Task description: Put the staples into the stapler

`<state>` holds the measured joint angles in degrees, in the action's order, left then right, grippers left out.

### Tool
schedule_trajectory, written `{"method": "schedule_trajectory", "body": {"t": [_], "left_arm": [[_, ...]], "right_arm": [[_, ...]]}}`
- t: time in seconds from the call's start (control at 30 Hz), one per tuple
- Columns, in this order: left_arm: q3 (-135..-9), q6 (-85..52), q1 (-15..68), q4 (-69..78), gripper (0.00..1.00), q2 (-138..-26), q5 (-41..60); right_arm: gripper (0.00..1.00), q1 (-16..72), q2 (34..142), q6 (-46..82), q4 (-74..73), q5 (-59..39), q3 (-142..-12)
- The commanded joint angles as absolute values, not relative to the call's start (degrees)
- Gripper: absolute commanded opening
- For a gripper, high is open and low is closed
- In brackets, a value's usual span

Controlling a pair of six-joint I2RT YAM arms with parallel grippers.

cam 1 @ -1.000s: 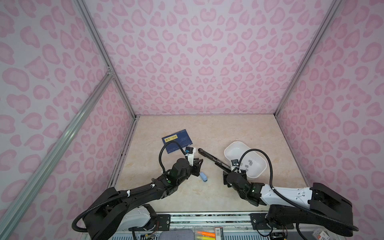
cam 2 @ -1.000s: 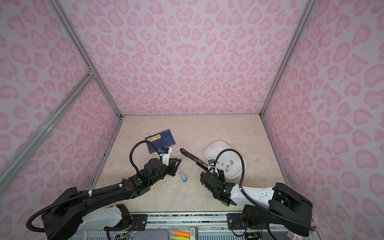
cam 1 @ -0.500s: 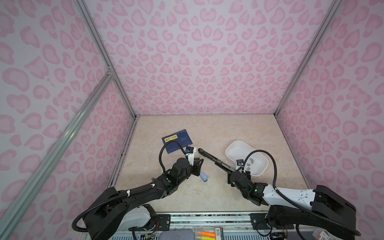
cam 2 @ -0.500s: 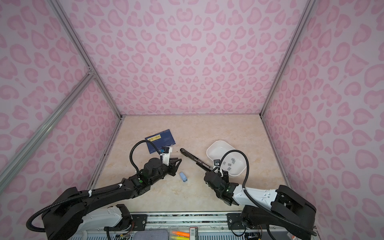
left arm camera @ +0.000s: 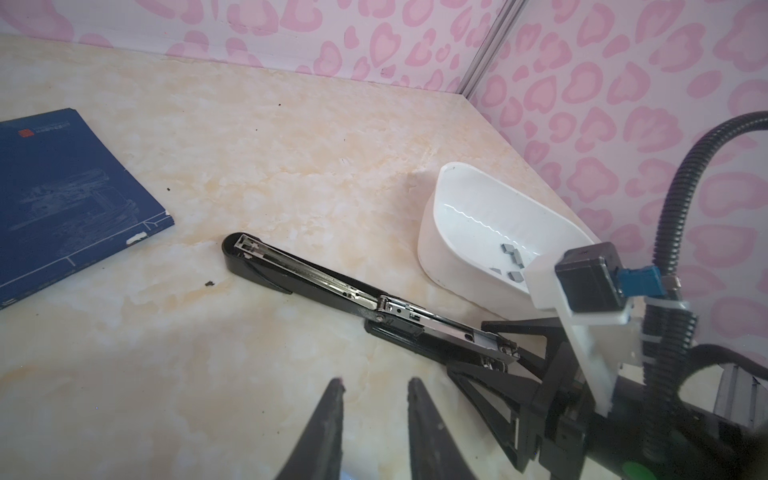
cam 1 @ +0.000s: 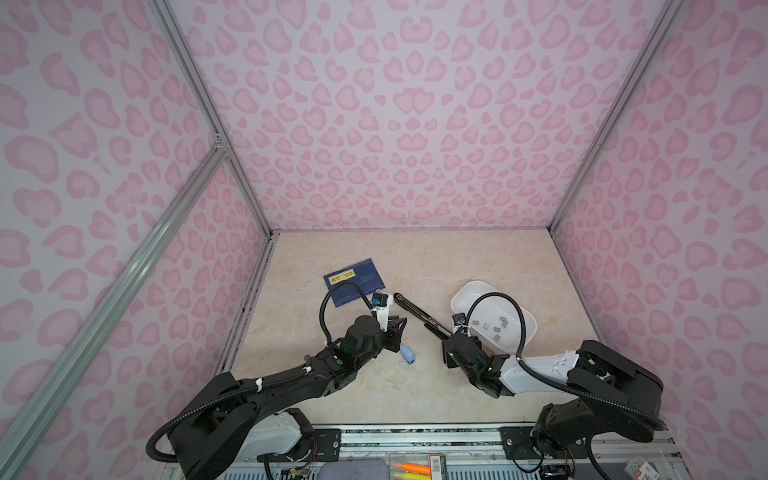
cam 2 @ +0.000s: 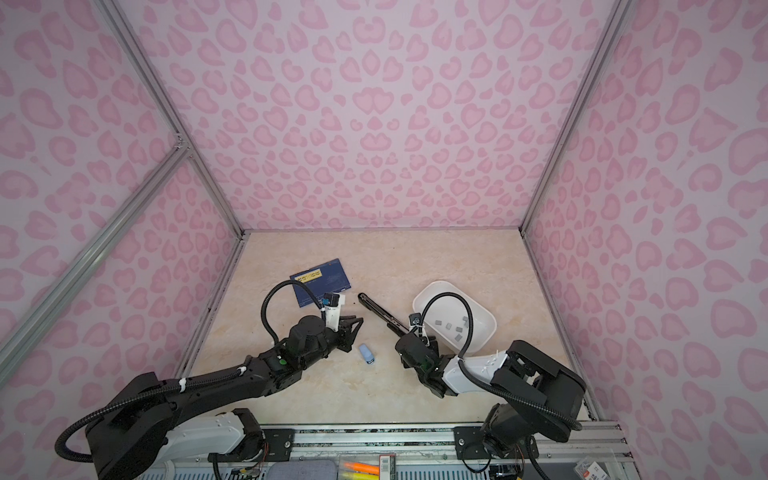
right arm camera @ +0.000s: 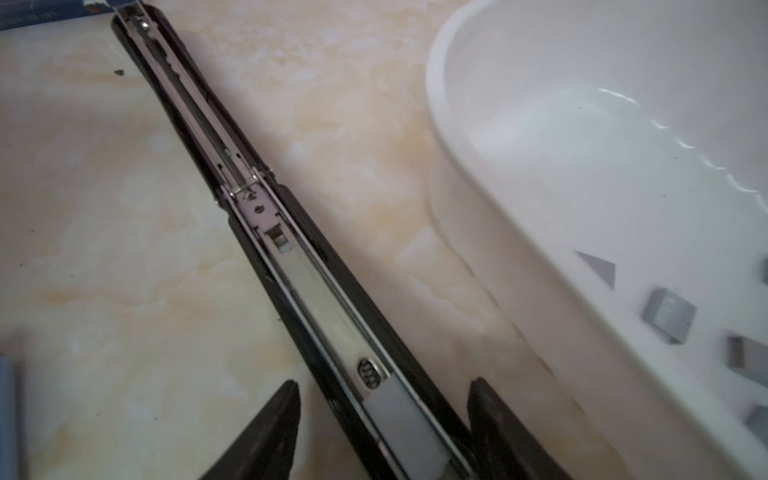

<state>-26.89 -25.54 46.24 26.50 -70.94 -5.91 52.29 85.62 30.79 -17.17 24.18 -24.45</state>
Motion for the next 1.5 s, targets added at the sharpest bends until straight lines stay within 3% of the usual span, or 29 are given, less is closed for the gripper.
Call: {"method": "schedule_trajectory", "body": {"t": [0.0,0.23,0.33,0.4,0.53,0.6,0.93,1.47], "left_arm": [[-28.2,-27.2,44.7,26.4,0.29,-72.0,-6.3],[-29.7,-31.4,39.4,22.9,0.29,-73.8,-2.7],[-29.9,-31.7,39.3,22.2,0.35,-73.0,-2.7],[-29.6,-31.7,39.4,22.8,0.48,-72.3,-1.8],[-28.0,-32.4,39.4,25.0,0.88,-69.6,-0.7],[-27.7,-33.1,39.3,25.1,0.98,-68.6,-2.1],[-32.7,-38.2,39.2,16.4,0.96,-72.3,-9.9],[-36.8,-34.8,39.2,18.0,0.99,-79.4,-2.2]], "right_arm": [[0.57,53.9,86.3,29.8,-19.0,22.5,-25.1],[0.49,56.0,86.5,28.7,-21.2,21.5,-24.8],[0.49,56.3,86.7,27.5,-23.5,20.7,-24.2],[0.49,56.3,86.7,26.7,-25.8,19.5,-23.4],[0.48,56.6,87.0,25.3,-28.4,18.9,-22.7],[0.47,56.7,87.4,24.7,-29.3,19.0,-22.7],[0.38,58.0,89.7,22.9,-31.4,18.8,-23.4],[0.38,58.7,95.7,18.5,-49.9,17.9,-16.1]]}}
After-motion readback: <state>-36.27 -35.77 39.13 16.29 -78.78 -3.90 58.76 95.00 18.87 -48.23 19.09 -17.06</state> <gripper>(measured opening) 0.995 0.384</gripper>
